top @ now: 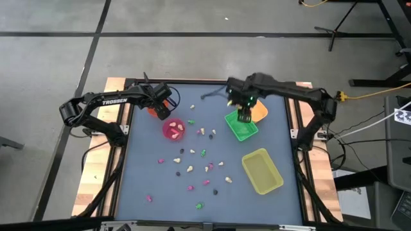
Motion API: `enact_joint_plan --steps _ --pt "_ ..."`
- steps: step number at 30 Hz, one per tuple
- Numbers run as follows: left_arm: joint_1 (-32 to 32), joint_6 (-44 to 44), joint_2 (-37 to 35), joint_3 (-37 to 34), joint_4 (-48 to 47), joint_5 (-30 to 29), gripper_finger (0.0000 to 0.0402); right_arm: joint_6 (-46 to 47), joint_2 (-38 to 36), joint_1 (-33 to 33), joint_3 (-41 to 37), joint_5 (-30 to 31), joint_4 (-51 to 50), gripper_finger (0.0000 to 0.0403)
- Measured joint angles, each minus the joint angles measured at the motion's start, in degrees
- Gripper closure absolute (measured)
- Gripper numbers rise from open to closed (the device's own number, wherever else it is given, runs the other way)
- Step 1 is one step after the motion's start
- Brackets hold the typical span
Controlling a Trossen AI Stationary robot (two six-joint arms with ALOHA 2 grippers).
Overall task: Sort Halloween decoration
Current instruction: Put the white skull toy into the green bin
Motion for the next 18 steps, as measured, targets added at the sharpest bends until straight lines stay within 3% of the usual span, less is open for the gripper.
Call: enact_joint_plan --steps 10,18 --pt "0.0 0.0 0.0 0.0 0.0 0.0 0.0218 0.0 0.0 19.3 -0.4 0.0 9.3 0.0189" --pt "0.0 -0.1 0.0 0.0 0.0 0.0 0.0218 -0.4 1.8 29.1 -0.4 -0.1 16.3 0.0189"
